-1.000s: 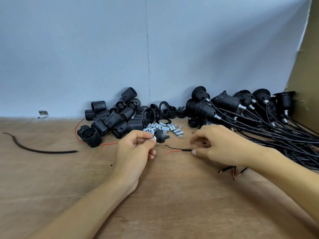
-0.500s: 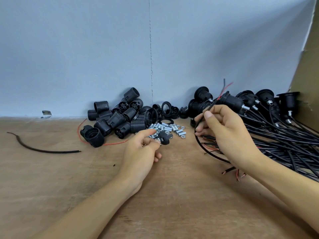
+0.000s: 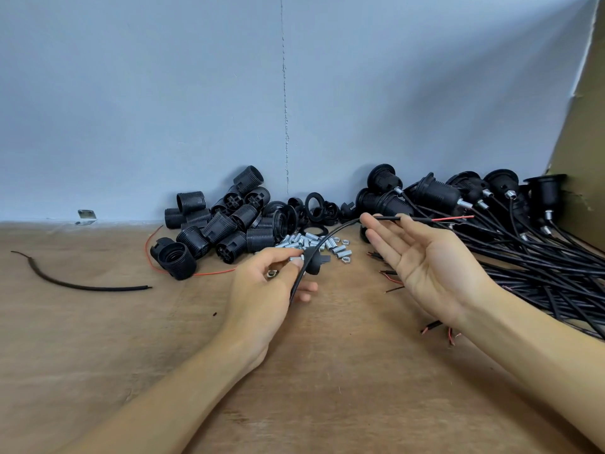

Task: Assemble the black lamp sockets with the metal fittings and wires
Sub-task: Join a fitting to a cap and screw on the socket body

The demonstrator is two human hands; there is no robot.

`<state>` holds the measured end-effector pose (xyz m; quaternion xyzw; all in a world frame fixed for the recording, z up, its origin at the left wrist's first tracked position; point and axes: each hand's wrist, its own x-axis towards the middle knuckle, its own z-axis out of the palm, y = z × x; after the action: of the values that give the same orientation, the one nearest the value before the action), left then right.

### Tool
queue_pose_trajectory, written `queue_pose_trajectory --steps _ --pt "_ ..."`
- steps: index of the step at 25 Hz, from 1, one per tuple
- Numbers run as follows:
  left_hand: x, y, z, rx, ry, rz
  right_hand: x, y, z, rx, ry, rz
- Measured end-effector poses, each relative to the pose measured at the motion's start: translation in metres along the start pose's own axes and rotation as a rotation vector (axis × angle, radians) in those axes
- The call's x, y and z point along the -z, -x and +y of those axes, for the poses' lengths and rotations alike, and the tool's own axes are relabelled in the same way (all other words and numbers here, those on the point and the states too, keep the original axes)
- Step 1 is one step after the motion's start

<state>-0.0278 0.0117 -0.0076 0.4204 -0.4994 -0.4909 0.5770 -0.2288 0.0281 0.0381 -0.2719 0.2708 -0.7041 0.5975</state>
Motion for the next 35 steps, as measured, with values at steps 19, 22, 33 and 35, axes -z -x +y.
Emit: queue_pose_trajectory --steps 19,22,33,35 --pt "0.003 0.002 0.007 0.111 0.074 -0.086 0.005 0.008 0.022 -0.009 0.362 0.026" --pt "0.004 0.000 0.007 0.117 0.088 -0.110 0.007 0.006 0.018 0.082 0.341 0.123" --pt "0.007 0.000 0.007 0.096 0.075 -0.105 0.010 0.002 0.017 0.152 0.244 0.249" --pt "0.007 0.000 0.007 0.095 0.060 -0.128 0.011 0.002 0.015 0.151 0.234 0.237"
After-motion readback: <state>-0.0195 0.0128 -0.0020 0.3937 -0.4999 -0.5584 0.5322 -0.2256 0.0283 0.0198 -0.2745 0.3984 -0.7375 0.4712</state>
